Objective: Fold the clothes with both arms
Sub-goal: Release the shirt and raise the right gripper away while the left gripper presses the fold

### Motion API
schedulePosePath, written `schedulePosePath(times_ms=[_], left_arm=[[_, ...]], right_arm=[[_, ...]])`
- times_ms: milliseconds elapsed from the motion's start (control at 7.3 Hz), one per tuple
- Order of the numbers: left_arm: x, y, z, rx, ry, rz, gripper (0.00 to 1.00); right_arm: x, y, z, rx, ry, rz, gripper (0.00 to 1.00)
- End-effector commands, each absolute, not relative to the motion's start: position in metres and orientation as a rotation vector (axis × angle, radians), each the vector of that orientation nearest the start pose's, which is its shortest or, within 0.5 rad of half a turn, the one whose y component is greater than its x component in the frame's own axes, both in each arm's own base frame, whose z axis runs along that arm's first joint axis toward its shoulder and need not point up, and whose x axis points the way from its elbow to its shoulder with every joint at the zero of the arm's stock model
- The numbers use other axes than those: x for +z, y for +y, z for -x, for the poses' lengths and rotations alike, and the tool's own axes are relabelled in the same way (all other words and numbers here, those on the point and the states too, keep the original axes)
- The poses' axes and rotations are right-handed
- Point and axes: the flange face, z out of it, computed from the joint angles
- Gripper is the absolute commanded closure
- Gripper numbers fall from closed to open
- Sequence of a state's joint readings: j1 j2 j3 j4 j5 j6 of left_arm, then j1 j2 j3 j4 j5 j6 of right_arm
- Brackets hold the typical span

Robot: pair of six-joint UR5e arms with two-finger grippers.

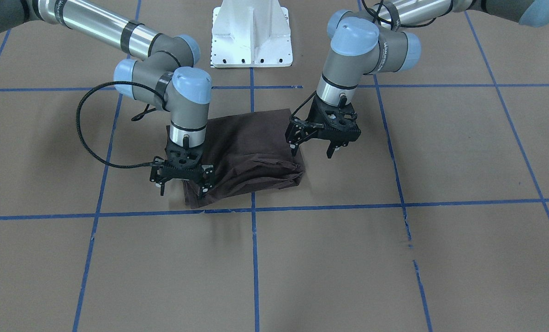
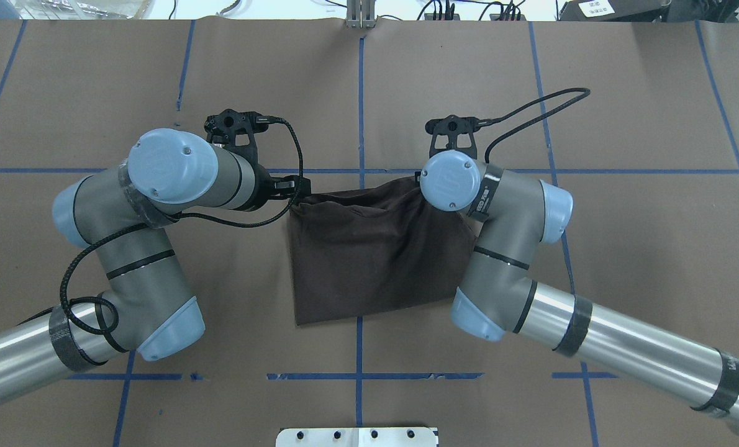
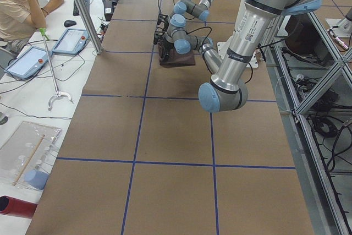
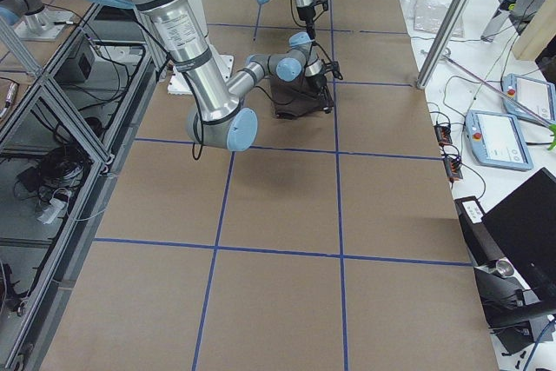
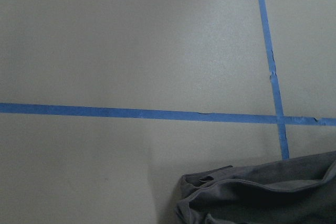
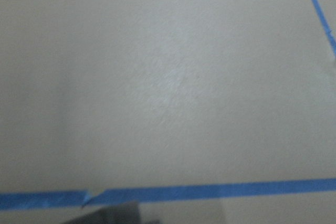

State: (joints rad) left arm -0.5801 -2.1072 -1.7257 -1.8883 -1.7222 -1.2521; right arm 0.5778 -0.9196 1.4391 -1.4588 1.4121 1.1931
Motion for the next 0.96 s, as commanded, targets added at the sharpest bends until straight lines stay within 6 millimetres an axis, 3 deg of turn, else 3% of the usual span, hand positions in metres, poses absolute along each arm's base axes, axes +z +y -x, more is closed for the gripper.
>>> schedulePosePath(times_ms=[0, 137, 274, 548, 685, 822], left_arm=[[0.245, -0.456, -0.487, -0.179, 0.973, -0.300, 0.00], [0.244, -0.455, -0.494, -0.179, 0.970, -0.290, 0.00], [0.244, -0.433, -0.515, -0.151, 0.970, -0.267, 0.00], [0.222, -0.385, -0.561, -0.128, 0.967, -0.283, 0.00], [0.225, -0.369, -0.582, -0.117, 0.937, -0.290, 0.00], [0.209, -0.375, -0.597, -0.121, 0.913, -0.286, 0.00]], right_arm=[[0.337, -0.608, 0.463, 0.354, -0.507, -0.323, 0.00], [0.325, -0.616, 0.450, 0.306, -0.600, -0.308, 0.00], [0.316, -0.616, 0.448, 0.274, -0.671, -0.316, 0.00], [0.309, -0.612, 0.443, 0.268, -0.690, -0.322, 0.00], [0.310, -0.608, 0.440, 0.268, -0.693, -0.326, 0.00], [0.309, -0.608, 0.439, 0.268, -0.693, -0.326, 0.00]])
